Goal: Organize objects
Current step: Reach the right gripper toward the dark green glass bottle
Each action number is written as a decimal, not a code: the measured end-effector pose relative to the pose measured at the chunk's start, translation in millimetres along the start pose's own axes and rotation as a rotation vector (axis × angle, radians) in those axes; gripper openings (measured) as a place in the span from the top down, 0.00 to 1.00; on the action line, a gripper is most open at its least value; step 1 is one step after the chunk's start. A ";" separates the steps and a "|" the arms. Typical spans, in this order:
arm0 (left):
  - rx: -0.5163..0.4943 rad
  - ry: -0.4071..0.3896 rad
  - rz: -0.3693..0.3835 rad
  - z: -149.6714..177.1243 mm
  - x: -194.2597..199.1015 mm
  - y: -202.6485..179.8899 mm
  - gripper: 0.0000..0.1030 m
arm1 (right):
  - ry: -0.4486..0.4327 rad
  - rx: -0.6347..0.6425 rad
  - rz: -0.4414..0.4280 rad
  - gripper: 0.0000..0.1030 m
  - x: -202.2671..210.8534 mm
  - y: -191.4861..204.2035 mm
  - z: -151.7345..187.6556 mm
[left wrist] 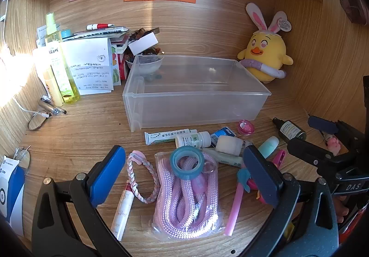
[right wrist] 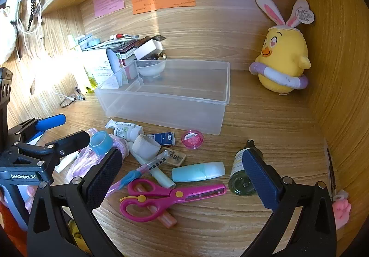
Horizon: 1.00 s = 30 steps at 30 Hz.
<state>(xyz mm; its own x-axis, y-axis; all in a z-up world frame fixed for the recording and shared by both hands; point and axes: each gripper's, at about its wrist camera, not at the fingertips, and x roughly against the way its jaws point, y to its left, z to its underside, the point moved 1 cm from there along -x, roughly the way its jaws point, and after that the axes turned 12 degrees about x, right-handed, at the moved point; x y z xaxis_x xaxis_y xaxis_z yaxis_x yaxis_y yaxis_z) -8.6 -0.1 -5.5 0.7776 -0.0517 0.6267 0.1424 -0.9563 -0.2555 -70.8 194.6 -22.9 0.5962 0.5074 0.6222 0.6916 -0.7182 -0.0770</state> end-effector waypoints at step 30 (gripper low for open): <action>0.030 0.055 0.038 0.7 -6.6 1.5 0.00 | -0.025 -0.052 -0.021 0.00 2.3 -11.9 -0.4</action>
<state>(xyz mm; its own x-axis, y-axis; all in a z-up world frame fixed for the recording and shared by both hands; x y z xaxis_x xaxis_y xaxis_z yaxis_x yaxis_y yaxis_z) -13.1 -1.1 -10.6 0.7479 -0.1044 0.6555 0.1325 -0.9442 -0.3015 -77.9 204.1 -20.3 0.5926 0.5339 0.6031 0.6822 -0.7308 -0.0235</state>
